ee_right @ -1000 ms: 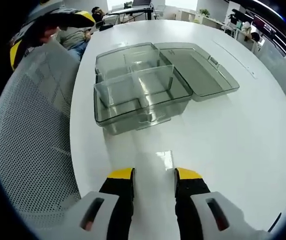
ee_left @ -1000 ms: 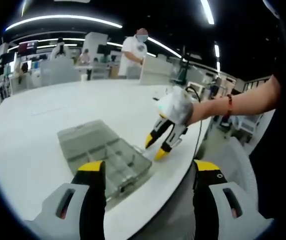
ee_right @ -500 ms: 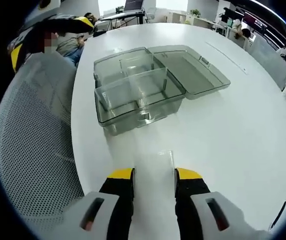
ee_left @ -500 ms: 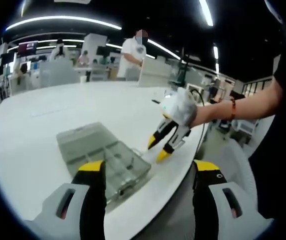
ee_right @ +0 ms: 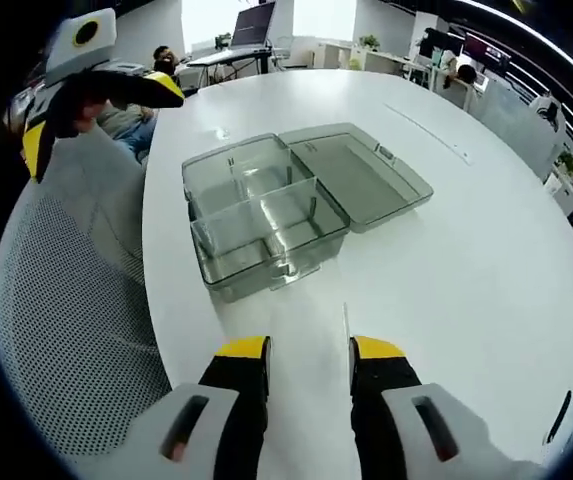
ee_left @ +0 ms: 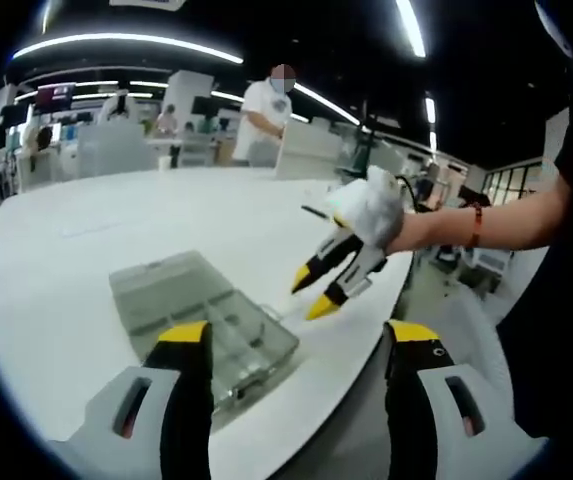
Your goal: Insert the divider into the dual guide fixture by aligning both edges with the guide slots and pushing it downward to the bottom, including one-sided entry, uneven engagement, binding, and posture correction.
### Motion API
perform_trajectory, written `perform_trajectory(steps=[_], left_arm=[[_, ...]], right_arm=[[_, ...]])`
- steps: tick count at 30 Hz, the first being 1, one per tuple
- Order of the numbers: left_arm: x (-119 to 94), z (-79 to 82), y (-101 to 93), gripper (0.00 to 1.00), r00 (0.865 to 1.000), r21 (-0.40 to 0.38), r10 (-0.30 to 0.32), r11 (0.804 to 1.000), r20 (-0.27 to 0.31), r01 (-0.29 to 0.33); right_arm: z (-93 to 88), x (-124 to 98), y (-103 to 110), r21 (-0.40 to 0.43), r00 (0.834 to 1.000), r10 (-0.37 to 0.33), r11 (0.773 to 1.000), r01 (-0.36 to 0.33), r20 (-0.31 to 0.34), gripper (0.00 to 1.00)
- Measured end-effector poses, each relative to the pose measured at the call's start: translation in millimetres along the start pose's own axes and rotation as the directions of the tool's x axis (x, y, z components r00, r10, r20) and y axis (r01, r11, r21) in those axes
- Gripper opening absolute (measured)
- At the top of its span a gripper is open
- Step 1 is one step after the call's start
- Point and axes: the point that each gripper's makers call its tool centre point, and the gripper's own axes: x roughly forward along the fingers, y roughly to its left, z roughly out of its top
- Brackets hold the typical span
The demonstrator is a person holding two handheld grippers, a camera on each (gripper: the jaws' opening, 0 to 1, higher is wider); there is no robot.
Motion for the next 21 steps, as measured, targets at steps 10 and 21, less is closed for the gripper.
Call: perform_trajectory(steps=[10,21], left_arm=[[-0.7,-0.3,-1.8,0.68,1.000,-0.004,-0.004,1.000,0.007,0.004],[-1.3,1.6,0.0,0.67,1.000,-0.034,0.018,0.999,0.020,-0.017]], right_arm=[[18.8,-16.8,-0.2,0.016,0.996,-0.044,0.999,0.043,0.075,0.27],[42.9,-25.4,10.0,0.018,0.987,-0.055,0.998,0.053,0.150,0.27]])
